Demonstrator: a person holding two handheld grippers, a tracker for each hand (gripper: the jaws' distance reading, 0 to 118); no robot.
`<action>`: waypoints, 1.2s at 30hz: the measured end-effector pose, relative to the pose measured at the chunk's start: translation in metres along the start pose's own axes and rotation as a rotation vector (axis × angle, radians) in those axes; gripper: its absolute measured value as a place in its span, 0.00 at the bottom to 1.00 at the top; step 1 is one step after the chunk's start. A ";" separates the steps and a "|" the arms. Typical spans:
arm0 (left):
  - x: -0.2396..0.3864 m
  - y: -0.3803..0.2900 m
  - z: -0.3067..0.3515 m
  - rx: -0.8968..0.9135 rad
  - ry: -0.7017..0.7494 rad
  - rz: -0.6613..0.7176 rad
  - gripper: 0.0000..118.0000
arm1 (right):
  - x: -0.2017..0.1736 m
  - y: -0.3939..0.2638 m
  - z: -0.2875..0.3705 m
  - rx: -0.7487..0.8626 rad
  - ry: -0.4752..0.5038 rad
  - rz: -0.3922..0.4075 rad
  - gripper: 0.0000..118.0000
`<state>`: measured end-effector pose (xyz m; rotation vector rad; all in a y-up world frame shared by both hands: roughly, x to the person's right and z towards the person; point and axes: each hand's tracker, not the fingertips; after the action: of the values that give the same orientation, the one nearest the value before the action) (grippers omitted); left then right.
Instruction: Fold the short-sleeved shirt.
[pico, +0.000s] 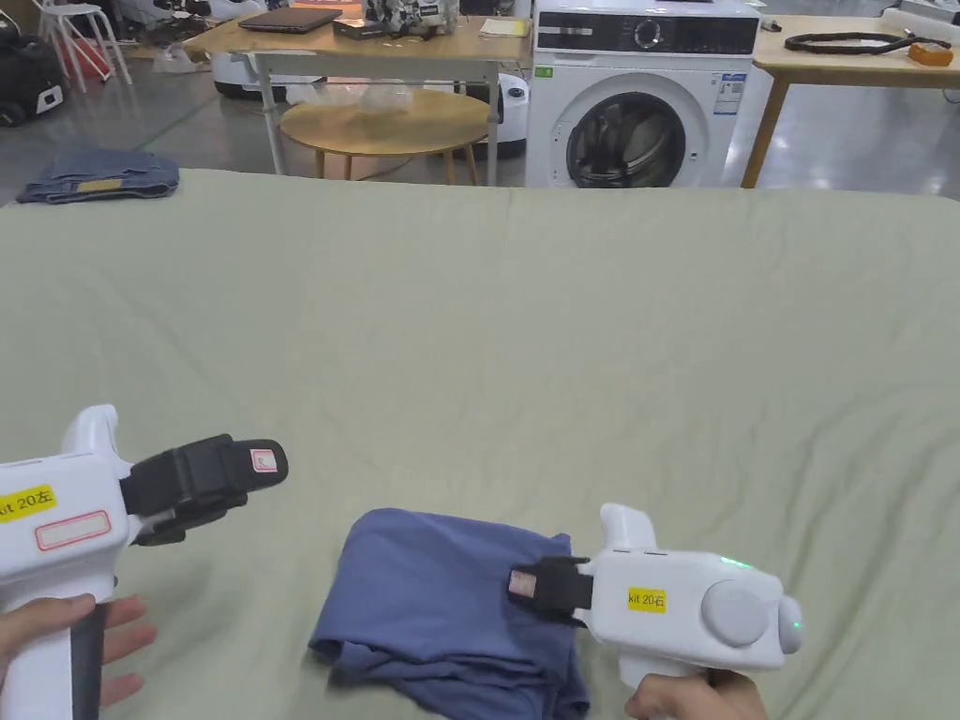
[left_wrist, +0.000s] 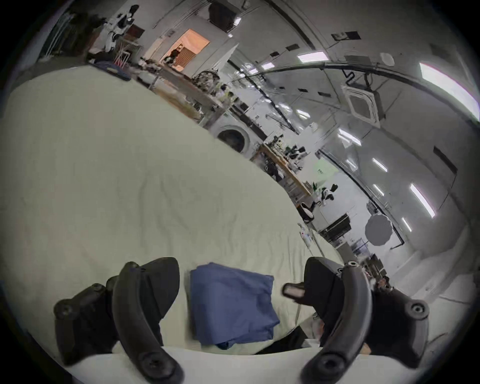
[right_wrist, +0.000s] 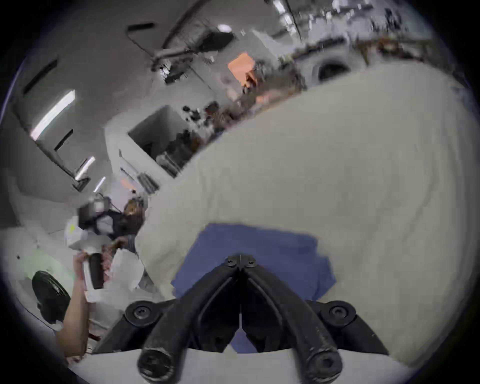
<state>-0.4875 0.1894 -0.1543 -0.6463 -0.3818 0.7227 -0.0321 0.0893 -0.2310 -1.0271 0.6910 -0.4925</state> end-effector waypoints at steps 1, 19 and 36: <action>-0.003 -0.002 -0.003 -0.035 0.004 0.006 0.84 | 0.011 -0.002 -0.009 -0.040 0.024 -0.056 0.00; -0.064 -0.029 -0.130 -0.429 -0.198 0.237 0.81 | 0.024 0.005 -0.005 -0.082 0.098 -0.126 0.00; -0.062 -0.044 -0.124 -0.428 -0.164 0.171 0.15 | -0.026 0.015 0.047 0.154 -0.124 0.133 0.00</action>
<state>-0.4434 0.0693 -0.2232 -1.0356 -0.6472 0.8683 -0.0149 0.1415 -0.2214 -0.8539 0.5967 -0.3576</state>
